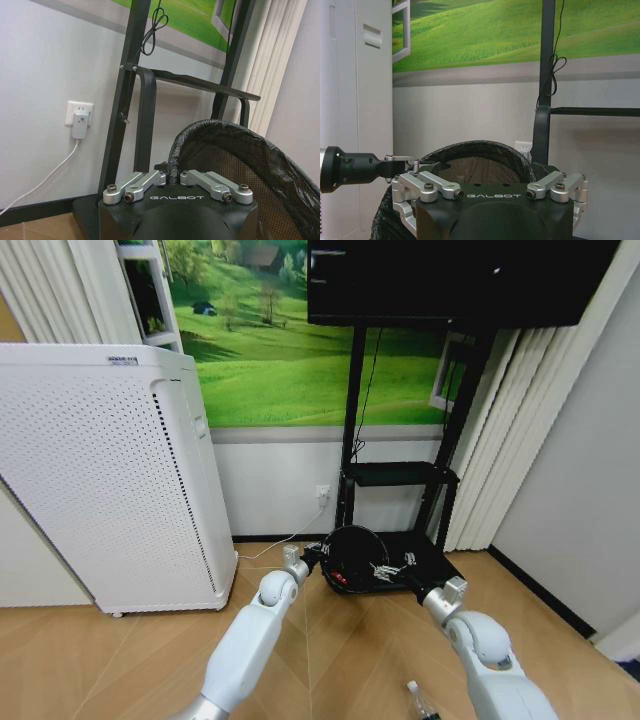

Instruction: Pick up the trash bin and place the garbage on the floor into it.

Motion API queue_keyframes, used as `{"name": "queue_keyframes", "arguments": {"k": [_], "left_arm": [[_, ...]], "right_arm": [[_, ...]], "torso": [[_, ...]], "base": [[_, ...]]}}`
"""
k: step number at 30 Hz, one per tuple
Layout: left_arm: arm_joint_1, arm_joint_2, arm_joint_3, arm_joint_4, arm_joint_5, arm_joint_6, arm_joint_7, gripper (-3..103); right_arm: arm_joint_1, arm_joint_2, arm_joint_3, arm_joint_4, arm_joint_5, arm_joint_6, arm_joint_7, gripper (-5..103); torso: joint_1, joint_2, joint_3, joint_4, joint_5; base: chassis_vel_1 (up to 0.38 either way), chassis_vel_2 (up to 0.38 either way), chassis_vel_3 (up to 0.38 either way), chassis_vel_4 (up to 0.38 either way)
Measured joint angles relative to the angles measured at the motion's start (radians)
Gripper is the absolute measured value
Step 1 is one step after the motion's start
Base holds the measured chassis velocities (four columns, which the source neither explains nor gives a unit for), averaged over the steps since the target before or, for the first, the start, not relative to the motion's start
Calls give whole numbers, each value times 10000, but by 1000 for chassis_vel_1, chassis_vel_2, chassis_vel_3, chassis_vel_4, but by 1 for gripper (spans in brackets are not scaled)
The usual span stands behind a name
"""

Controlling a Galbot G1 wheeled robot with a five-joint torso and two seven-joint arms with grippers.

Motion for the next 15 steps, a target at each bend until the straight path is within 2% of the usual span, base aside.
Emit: {"name": "queue_keyframes", "arguments": {"k": [15], "left_arm": [[29, 170, -14, -270, -121, 124, -21, 7]], "right_arm": [[-112, -86, -47, -5, 66, 130, -166, 100]], "torso": [[0, 1, 0, 1, 0]], "base": [[0, 0, 0, 0]]}}
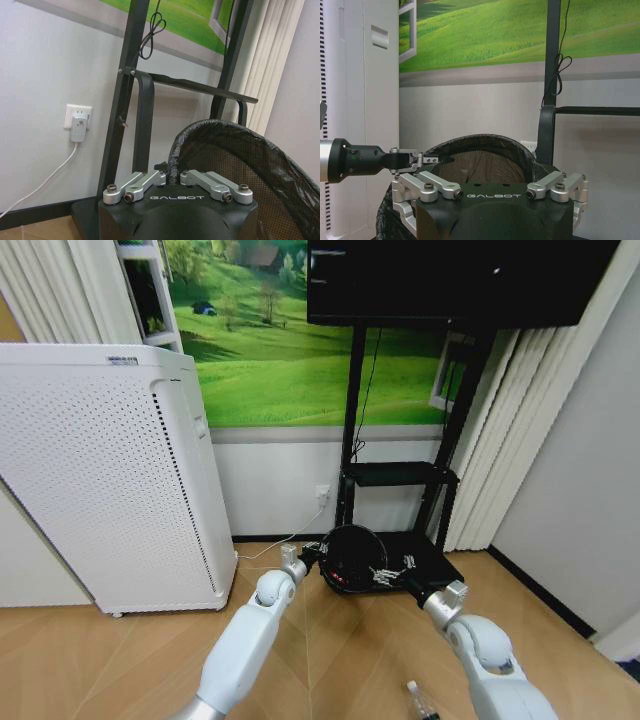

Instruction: Pick up the trash bin and place the garbage on the floor into it.

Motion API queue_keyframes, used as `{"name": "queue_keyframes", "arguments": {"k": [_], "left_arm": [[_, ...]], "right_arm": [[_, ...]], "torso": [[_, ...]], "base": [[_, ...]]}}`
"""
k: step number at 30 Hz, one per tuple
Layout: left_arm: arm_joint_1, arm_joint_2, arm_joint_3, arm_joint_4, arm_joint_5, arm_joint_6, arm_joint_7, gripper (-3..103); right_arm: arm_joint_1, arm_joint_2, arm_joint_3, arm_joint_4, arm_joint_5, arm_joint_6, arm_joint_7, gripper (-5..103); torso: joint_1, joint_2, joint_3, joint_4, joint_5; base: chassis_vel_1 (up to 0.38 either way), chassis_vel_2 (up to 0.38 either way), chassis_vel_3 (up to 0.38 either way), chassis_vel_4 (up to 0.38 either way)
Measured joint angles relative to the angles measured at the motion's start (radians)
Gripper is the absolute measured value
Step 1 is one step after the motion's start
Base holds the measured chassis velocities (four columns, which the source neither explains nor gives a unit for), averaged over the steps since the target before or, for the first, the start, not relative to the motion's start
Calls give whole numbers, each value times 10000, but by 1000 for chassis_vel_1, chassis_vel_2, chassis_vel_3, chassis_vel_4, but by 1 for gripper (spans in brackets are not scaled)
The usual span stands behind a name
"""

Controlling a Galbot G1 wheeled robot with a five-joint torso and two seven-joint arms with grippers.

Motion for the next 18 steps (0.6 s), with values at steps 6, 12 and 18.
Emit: {"name": "queue_keyframes", "arguments": {"k": [6, 12, 18], "left_arm": [[-16, 20, -2, -18, -32, 34, -2, 7], [-6, 42, -8, -22, -33, 35, 1, 7], [-11, 48, -11, -31, -38, 38, 4, 7]], "right_arm": [[-1, -23, 0, 0, 145, 16, -27, 100], [28, -33, -1, -152, 195, 33, -74, 100], [113, -35, -18, -204, 194, 35, -97, 100]], "torso": [[1, 0, 0, 0, 0], [1, 0, 0, -1, 1], [0, 0, 0, -1, 1]], "base": [[-2, -62, 15, 73], [11, -144, -23, 148], [31, -143, -25, 134]]}}
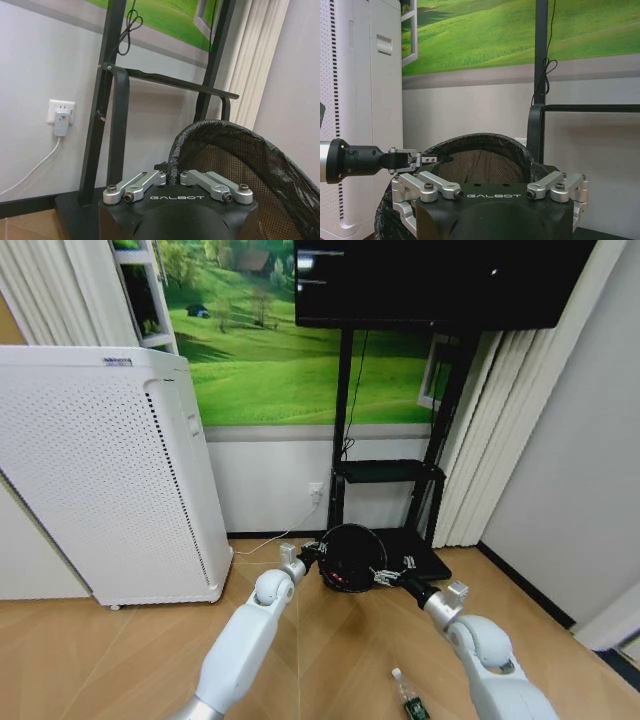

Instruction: Pick up the trash bin and place the garbage on the floor into it.

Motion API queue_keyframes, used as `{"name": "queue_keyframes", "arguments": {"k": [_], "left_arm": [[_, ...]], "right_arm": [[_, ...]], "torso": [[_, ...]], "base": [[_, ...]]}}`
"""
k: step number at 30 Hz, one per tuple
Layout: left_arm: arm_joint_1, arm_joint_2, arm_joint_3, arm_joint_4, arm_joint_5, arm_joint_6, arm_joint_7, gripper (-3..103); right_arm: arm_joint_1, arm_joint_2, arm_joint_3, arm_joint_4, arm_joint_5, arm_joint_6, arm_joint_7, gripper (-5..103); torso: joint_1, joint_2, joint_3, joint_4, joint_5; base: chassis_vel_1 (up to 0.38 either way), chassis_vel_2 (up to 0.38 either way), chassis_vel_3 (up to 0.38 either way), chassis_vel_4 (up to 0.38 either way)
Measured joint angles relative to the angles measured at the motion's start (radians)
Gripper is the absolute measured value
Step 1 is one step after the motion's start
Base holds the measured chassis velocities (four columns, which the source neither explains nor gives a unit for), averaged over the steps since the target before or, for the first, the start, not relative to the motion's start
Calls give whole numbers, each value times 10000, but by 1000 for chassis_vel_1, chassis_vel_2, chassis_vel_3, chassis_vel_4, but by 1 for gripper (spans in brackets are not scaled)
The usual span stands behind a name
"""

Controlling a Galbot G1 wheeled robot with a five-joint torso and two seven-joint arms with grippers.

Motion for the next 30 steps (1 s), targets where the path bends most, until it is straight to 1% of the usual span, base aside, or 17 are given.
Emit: {"name": "queue_keyframes", "arguments": {"k": [13, 19, 30], "left_arm": [[56, 96, -1, -145, -50, 36, -1, 7], [163, 94, -3, -222, -50, 40, -1, 7], [193, 114, -39, -258, -47, 45, -1, 7]], "right_arm": [[150, 49, -79, -148, -59, 9, -58, 100], [152, 49, -90, -230, -67, 87, -175, 100], [111, 105, -107, -246, -211, 136, -331, 100]], "torso": [[0, -1, 0, 4, -1], [-1, 0, 0, -1, 0], [-1, -1, 0, -1, 0]], "base": [[18, -131, -5, 134], [-88, -183, 80, 188], [-98, -151, 104, 144]]}}
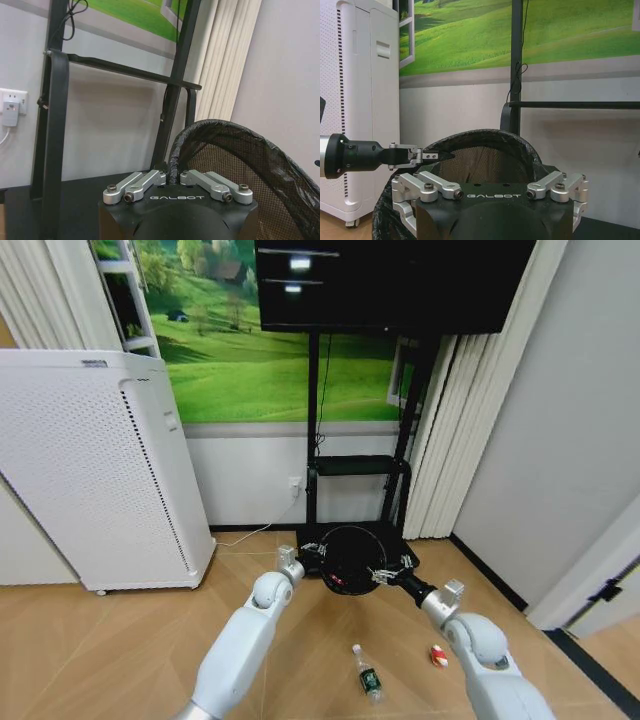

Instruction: Pick up the trash bin and place the garbage on the floor into it.

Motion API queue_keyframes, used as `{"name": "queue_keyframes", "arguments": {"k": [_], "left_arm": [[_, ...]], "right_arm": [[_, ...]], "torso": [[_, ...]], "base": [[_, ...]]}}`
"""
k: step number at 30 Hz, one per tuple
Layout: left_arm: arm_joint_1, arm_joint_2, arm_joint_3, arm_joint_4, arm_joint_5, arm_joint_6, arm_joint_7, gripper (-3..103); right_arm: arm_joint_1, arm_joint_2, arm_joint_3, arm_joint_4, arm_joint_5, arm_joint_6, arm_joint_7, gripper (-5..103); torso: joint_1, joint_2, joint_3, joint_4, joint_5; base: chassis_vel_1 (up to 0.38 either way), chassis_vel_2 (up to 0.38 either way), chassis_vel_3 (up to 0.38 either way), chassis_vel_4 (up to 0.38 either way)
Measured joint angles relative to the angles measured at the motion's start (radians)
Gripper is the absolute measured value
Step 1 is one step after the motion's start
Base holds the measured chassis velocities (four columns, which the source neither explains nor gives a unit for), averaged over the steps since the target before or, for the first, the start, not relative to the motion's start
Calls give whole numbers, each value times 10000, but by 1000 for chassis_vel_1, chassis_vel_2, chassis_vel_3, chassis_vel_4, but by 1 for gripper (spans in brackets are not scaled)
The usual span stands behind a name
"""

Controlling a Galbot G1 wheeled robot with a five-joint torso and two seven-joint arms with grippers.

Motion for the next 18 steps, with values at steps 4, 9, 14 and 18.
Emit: {"name": "queue_keyframes", "arguments": {"k": [4, 9, 14, 18], "left_arm": [[23, 13, -10, -15, 4, 10, -2, 7], [72, -37, -93, -16, 79, 37, -23, 7], [219, -58, -346, -17, 235, 23, -25, 7], [507, 126, -854, -94, 308, -52, 25, 7]], "right_arm": [[-47, 17, -3, 0, 40, 40, -105, 100], [-237, 41, 55, 63, 466, 18, -479, 100], [-515, 45, 238, 242, 558, 29, -321, 100], [-1061, -92, 567, 671, 650, -85, -2, 100]], "torso": [[0, 0, 0, 2, 0], [0, 1, 0, 0, -1], [1, 0, 0, 1, -1], [0, 0, 0, 2, -3]], "base": [[-48, -96, 47, 113], [-30, -72, 33, 81], [-9, -7, 4, 10], [0, 0, 0, 0]]}}
